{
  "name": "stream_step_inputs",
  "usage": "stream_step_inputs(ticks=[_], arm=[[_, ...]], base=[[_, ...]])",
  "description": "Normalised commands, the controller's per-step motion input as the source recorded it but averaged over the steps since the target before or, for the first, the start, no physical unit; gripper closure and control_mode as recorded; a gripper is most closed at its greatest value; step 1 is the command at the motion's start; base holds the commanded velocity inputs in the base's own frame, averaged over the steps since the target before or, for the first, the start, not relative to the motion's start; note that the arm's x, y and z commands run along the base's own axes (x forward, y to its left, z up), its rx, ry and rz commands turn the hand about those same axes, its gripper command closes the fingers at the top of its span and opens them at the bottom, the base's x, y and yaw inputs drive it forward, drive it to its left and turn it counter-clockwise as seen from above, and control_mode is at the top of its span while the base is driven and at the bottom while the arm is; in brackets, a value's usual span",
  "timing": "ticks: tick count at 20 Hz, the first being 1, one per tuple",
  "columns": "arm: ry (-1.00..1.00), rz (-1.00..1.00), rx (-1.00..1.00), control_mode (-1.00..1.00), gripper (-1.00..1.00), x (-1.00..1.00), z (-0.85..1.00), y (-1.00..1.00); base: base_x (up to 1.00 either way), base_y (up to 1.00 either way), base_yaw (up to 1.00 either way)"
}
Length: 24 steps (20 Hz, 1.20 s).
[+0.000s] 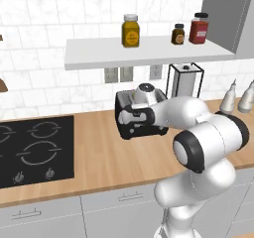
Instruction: Start the toaster. Once the lever pops up, take the bread to the plate on the dining counter.
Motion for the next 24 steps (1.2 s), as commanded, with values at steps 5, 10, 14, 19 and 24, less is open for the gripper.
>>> stream_step_inputs(ticks=[5, 10, 14, 19, 24], arm=[[0.0, -0.03, 0.0, -1.0, 1.0, -0.15, -0.49, 0.0], [0.0, -0.03, 0.0, -1.0, 1.0, -0.25, -0.61, 0.0], [0.0, -0.03, 0.0, -1.0, 1.0, -0.42, -0.69, 0.0], [0.0, -0.03, 0.0, -1.0, 1.0, -0.39, -0.72, 0.0], [-0.12, 0.0, 0.02, -1.0, 1.0, -0.6, 0.16, 0.0]], base=[[0.0, 0.0, 0.0], [0.0, 0.0, 0.0], [0.0, 0.0, 0.0], [0.0, 0.0, 0.0], [0.0, 0.0, 0.0]])
